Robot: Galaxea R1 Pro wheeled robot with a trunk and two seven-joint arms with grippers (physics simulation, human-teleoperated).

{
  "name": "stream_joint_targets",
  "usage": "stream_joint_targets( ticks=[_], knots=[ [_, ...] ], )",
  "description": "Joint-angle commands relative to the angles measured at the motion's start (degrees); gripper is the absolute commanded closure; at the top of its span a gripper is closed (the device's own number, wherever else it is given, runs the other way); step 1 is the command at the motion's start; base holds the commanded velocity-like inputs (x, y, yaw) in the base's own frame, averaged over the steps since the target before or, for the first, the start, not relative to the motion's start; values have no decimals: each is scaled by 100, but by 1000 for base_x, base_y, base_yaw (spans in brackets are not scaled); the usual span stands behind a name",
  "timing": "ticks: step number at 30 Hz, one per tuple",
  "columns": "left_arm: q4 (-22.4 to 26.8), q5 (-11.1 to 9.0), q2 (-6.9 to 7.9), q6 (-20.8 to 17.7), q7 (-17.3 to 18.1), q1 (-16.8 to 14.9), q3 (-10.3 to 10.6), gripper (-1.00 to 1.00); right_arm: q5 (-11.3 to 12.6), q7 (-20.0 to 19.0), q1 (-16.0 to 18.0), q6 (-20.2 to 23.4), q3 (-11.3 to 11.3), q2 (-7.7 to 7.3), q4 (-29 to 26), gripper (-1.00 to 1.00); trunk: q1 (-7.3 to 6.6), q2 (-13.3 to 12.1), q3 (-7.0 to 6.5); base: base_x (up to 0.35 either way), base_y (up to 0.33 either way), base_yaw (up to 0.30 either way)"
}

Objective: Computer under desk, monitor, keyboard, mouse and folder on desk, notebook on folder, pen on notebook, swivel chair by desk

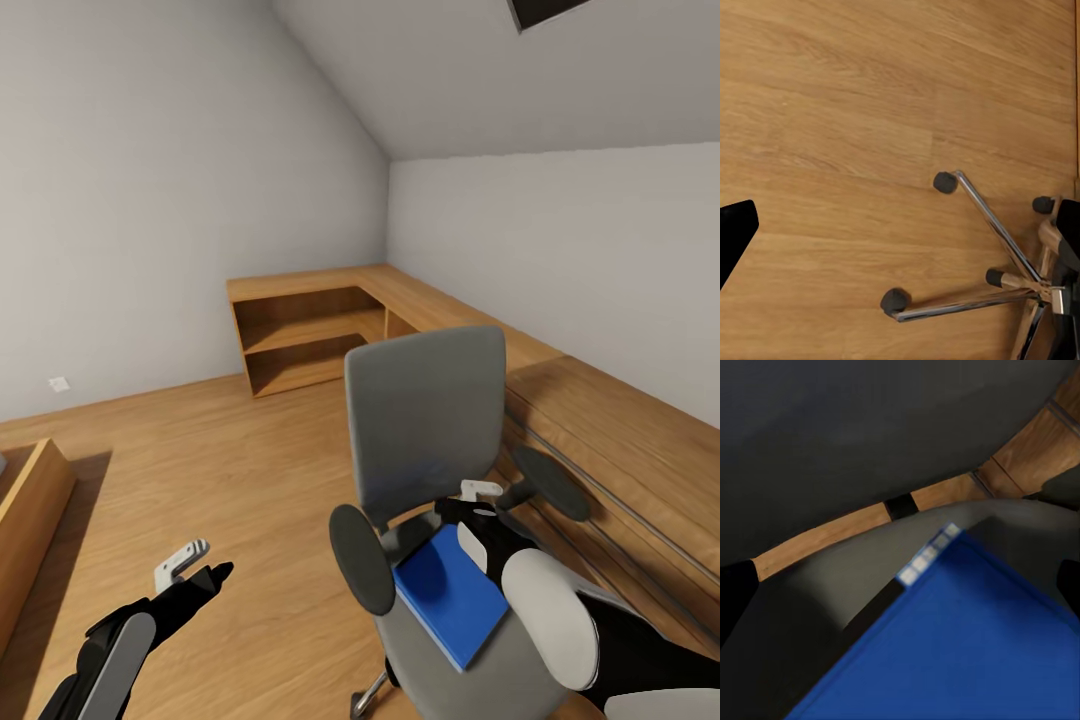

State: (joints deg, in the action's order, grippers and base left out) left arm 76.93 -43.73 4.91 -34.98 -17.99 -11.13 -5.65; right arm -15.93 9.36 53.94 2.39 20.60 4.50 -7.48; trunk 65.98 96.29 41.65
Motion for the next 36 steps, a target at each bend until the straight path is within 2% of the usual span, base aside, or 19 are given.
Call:
stream_joint_targets(
  ticks=[1, 15, 18, 20, 24, 26, 31, 33, 36],
  knots=[
    [4, -59, 1, -18, -48, -3, 1, -100, -59, 13, 3, 25, 40, 2, -8, -100, 0, 3, 5, 37, 0, 0],
    [23, -48, 7, -17, -42, -2, 165, -100, -103, 10, 3, 25, 40, -20, -10, -100, 0, 3, 5, 27, 0, 0],
    [33, -48, 9, -17, -39, -3, 170, -100, -261, 6, 3, 25, 40, -55, -14, -100, 0, 3, 5, 1, 0, 0],
    [38, -48, 15, -17, -38, -3, 170, -100, -603, -2, 3, 25, 40, -163, -11, -100, 0, 3, 5, 0, 0, 0],
    [40, -48, 17, -17, -38, -3, 170, -100, -807, -16, 3, 25, 40, -213, -9, -100, 0, 3, 5, 0, 0, 0],
    [47, -48, 14, -17, -38, -3, 170, -100, -1037, -52, 3, 24, 40, -261, -8, -100, 0, 3, 5, 0, 0, 0],
    [113, -48, 17, -23, -39, -3, 170, -100, -1245, -255, 3, 25, 40, -380, -2, -100, 0, 3, 5, 0, 0, 0],
    [143, -48, 18, -30, -38, -3, 170, -100, -1297, -592, 3, 32, 40, -487, -4, -100, 0, 3, 5, 0, 0, 0],
    [154, -48, 18, -32, -38, -3, 170, -100, -1315, -850, 3, 40, 45, -573, -6, -100, 0, 3, 5, 0, 0, 0]
  ],
)
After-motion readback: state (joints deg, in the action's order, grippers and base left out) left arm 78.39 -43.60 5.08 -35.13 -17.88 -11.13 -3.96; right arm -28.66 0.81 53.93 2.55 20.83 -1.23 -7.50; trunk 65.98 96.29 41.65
